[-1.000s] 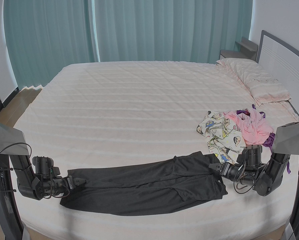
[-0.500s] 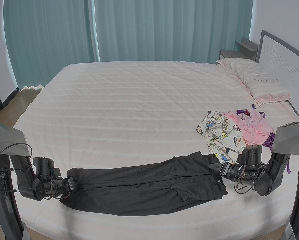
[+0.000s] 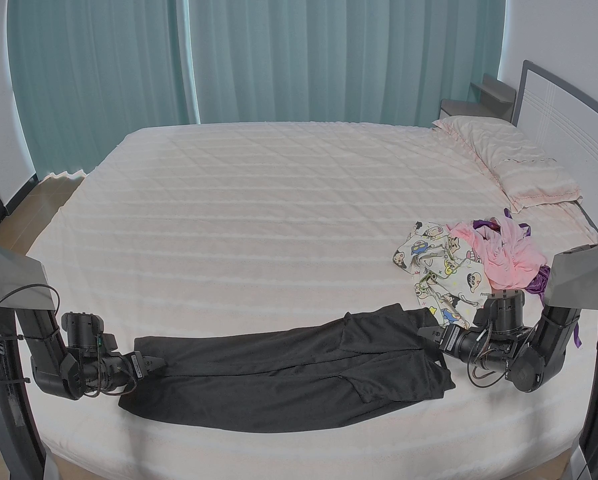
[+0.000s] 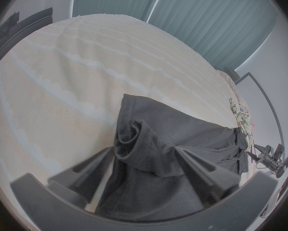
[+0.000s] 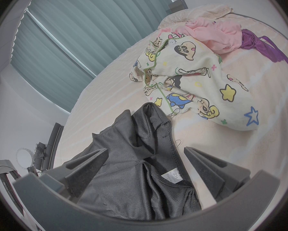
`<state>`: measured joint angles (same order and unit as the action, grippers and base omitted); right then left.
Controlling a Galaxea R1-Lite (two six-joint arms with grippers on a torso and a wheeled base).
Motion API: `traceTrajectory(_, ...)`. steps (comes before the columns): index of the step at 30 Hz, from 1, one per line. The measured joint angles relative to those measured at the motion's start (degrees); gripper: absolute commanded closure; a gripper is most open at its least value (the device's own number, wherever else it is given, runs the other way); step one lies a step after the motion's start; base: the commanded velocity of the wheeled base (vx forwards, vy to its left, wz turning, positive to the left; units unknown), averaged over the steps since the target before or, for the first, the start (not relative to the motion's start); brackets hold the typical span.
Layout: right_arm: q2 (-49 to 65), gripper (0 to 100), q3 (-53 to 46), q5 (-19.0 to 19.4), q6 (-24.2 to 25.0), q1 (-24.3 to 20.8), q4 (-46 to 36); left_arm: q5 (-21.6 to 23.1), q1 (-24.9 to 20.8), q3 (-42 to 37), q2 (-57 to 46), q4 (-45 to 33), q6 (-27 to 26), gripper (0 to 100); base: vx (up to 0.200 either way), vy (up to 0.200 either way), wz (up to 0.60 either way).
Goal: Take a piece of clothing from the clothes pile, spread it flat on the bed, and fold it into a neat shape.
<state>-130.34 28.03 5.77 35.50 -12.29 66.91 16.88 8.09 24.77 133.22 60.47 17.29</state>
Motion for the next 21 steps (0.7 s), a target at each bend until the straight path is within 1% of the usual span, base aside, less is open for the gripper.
traceTrajectory(2, 0.0, 0, 0.0, 0.02, 0.0, 0.06, 0.01, 0.46, 0.02, -0.29, -0.56, 0.02, 0.26, 0, 0.0, 0.0, 0.0)
traceTrajectory(4, 0.0, 0, 0.0, 0.0, 0.0, 0.11, 0.01, 1.83, 0.06, -0.6, -1.17, 0.0, 0.69, 0, 0.0, 0.0, 0.0)
traceTrajectory(9, 0.02, 0, 0.06, 0.02, 0.0, 0.05, 0.01, 6.46, 0.02, -1.21, -3.01, 0.02, 2.88, 0, 0.0, 0.0, 0.0)
traceTrajectory(13, 0.05, 0, 0.05, 0.0, 0.02, 0.0, 0.04, 9.72, 0.15, -1.46, -3.8, 0.0, 3.43, 0, 0.0, 0.0, 0.0)
traceTrajectory(17, 0.05, 0, 0.02, 0.0, 0.16, 0.06, 0.04, 11.5, 0.96, -1.54, -3.97, 0.02, 3.13, 0, 0.0, 0.0, 0.0)
traceTrajectory(21, 0.18, 0, 0.0, 0.04, 1.15, 0.05, 0.04, 11.5, 1.77, -1.45, -3.54, 0.07, 0.91, 0, 0.0, 0.0, 0.0)
